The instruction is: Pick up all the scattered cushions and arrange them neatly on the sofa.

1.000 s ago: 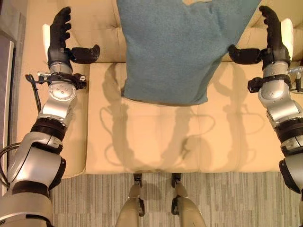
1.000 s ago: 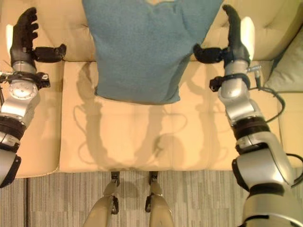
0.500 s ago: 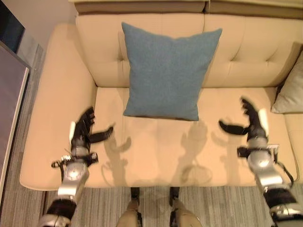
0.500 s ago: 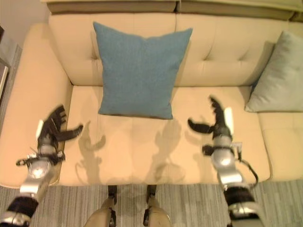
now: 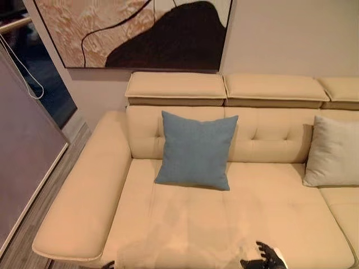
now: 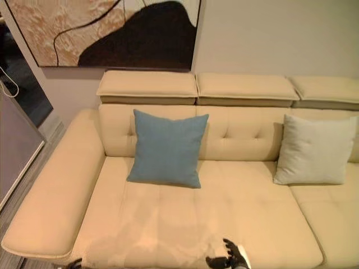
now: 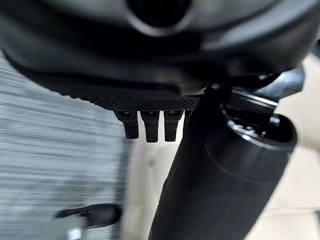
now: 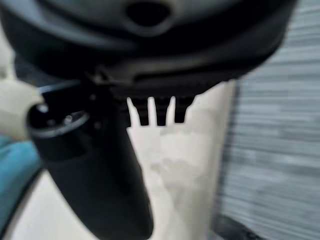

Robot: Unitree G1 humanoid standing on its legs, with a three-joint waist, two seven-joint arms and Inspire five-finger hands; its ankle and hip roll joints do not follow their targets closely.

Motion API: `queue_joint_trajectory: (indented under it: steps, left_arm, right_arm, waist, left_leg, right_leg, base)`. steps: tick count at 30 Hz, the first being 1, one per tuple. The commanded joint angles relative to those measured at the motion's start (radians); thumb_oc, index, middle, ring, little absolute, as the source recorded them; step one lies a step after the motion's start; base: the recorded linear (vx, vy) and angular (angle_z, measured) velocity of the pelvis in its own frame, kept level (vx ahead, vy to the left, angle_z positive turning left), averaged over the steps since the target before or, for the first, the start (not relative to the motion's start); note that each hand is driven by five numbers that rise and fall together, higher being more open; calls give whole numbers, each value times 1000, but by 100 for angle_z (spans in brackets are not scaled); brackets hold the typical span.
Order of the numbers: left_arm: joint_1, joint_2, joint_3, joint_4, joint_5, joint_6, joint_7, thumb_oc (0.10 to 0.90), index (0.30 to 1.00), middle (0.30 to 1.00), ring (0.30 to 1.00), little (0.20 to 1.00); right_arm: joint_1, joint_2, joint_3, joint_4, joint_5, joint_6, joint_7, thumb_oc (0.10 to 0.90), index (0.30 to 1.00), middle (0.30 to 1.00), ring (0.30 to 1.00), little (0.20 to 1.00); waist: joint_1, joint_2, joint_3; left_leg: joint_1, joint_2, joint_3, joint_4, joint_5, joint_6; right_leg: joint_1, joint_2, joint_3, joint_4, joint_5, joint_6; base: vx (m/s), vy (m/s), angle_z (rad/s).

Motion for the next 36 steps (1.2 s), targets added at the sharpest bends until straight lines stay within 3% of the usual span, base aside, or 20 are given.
queue_joint_trajectory:
  steps: [1, 6, 10, 13, 14, 15, 18, 20, 21, 24, 30, 31, 32, 36]
  left_arm:
    - [-112, 62, 24, -39, 47, -40, 12, 800, 900, 900, 900, 900]
    - [-163, 63, -6, -19, 55, -40, 22, 800, 900, 900, 900, 900]
    - [-183, 55, -24, -9, 67, -43, 30, 800, 900, 900, 900, 900]
    - [-192, 35, -31, 13, 59, -38, 32, 800, 900, 900, 900, 900]
    - [-192, 35, -31, 13, 59, -38, 32, 800, 900, 900, 900, 900]
    - [-203, 26, -35, 11, 51, -37, 28, 800, 900, 900, 900, 900]
    - [-210, 10, -36, 25, 52, -35, 26, 800, 900, 900, 900, 900]
    - [-211, 4, -38, 31, 52, -35, 29, 800, 900, 900, 900, 900]
    - [-209, -5, -45, 33, 59, -33, 33, 800, 900, 900, 900, 900]
    - [-213, -11, -43, 46, 64, -30, 35, 800, 900, 900, 900, 900]
    - [-238, 4, -33, 75, 78, -26, 52, 800, 900, 900, 900, 900]
    - [-250, 27, -45, 89, 108, -19, 54, 800, 900, 900, 900, 900]
    - [-251, 28, -45, 89, 108, -19, 54, 800, 900, 900, 900, 900]
    - [-248, 45, -47, 100, 126, -5, 47, 800, 900, 900, 900, 900]
  right_arm:
    - [-92, -57, -10, -53, 33, -45, -4, 800, 900, 900, 900, 900]
    - [-121, -48, 5, 33, 61, -43, -8, 800, 900, 900, 900, 900]
    - [-138, -49, 14, 65, 62, -40, -13, 800, 900, 900, 900, 900]
    - [-158, -56, 28, 106, 47, -30, -23, 800, 900, 900, 900, 900]
    - [-158, -56, 28, 106, 47, -30, -23, 800, 900, 900, 900, 900]
    - [-166, -52, 29, 119, 46, -20, -22, 800, 900, 900, 900, 900]
    - [-177, -41, 29, 146, 52, -10, -19, 800, 900, 900, 900, 900]
    - [-178, -35, 28, 154, 56, -5, -15, 800, 900, 900, 900, 900]
    - [-179, -30, 32, 170, 47, -2, -19, 800, 900, 900, 900, 900]
    - [-190, -30, 24, 185, 28, 4, -24, 800, 900, 900, 900, 900]
    - [-221, -28, 39, 192, -8, 24, -27, 800, 900, 900, 900, 900]
    - [-237, -31, 52, 194, -14, 30, -24, 800, 900, 900, 900, 900]
    - [-238, -30, 52, 194, -14, 30, -24, 800, 900, 900, 900, 900]
    - [-232, -32, 60, 223, -20, 32, -19, 800, 900, 900, 900, 900]
  waist:
    - [16, -19, 42]
    - [12, -16, 73]
    - [14, -20, 92]
    - [17, -43, 115]
    - [16, -42, 115]
    - [6, -51, 122]
    - [-10, -54, 116]
    - [-16, -50, 112]
    - [-26, -38, 103]
    - [-33, -36, 100]
    - [-23, -45, 133]
    - [-20, -40, 161]
    - [-21, -42, 159]
    - [15, -22, 156]
  left_leg:
    - [71, -11, 7, 8, -84, -29]
    - [19, 5, 3, 11, -47, -42]
    - [-36, 11, 2, 74, -52, -45]
    - [-68, -29, -54, 205, -125, -40]
    - [-71, -29, -55, 211, -129, -40]
    - [-54, -34, -53, 286, -167, -36]
    - [-13, -19, -58, 383, -187, -36]
    - [14, -13, -59, 378, -193, -39]
    - [56, -19, -75, 312, -220, -38]
    - [104, -51, -91, 200, -268, -20]
    - [93, -109, -102, 142, -255, 16]
    - [61, -110, -94, 142, -230, 38]
    - [57, -113, -95, 142, -227, 39]
    - [20, -100, -85, 126, -187, 64]
  right_leg:
    - [55, 14, -33, 14, -91, 50]
    - [17, 22, -36, 14, -93, 44]
    - [0, 17, -43, 14, -89, 43]
    - [-17, -6, -25, 14, -56, 38]
    - [-16, -5, -26, 14, -56, 38]
    - [-36, -20, -28, 14, -37, 35]
    - [-58, -32, -39, 14, -17, 31]
    - [-65, -32, -40, 14, -9, 32]
    - [-83, -33, -39, 14, 10, 45]
    - [-120, -55, -33, 14, 59, 68]
    - [-189, -103, -17, 35, 106, 110]
    - [-218, -97, 46, 146, 60, 102]
    - [-222, -100, 47, 146, 61, 103]
    - [-162, -84, 34, 352, -48, 64]
  base:
    - [-10, -41, -3]
    - [-143, -61, 6]
    - [-166, -35, 31]
    - [-189, -5, 0]
    - [-241, 52, -1]
    - [-222, 76, 2]
    - [-165, 93, 5]
    - [-109, 131, 4]
    - [-86, 162, 22]
    - [-129, 192, 26]
    - [-225, 162, -5]
    - [-284, 101, -26]
    - [-373, 128, -31]
    - [-196, 37, -21]
